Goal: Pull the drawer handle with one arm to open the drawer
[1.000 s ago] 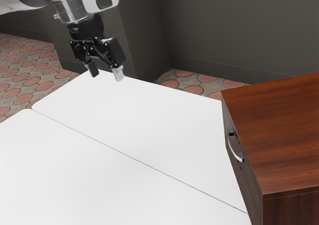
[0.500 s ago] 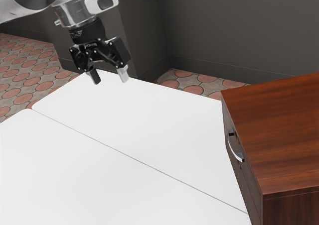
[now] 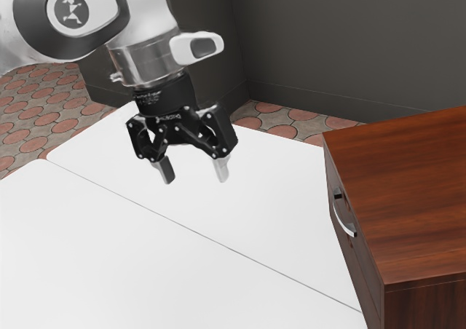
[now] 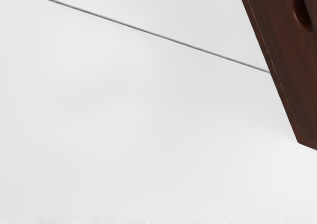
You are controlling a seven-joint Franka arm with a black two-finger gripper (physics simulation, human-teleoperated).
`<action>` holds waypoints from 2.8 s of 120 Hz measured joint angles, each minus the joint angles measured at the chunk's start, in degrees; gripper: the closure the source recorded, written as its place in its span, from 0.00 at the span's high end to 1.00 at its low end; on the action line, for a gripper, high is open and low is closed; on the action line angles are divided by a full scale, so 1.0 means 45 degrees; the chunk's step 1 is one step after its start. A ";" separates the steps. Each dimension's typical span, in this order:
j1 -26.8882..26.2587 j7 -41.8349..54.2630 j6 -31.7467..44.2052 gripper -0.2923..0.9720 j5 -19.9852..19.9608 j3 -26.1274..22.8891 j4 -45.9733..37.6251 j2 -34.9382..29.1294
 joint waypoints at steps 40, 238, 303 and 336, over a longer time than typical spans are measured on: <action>0.0130 -0.2684 0.1374 0.77 0.1311 -0.0345 -0.0952 -0.0146; -0.0225 -0.5997 0.8001 0.77 -0.0033 -0.0606 -0.3713 0.0916; -0.0376 -0.5541 1.0405 0.77 -0.1238 -0.0907 -0.4366 0.0908; -0.0483 -0.5421 1.0782 0.77 -0.1256 -0.0938 -0.4446 0.1089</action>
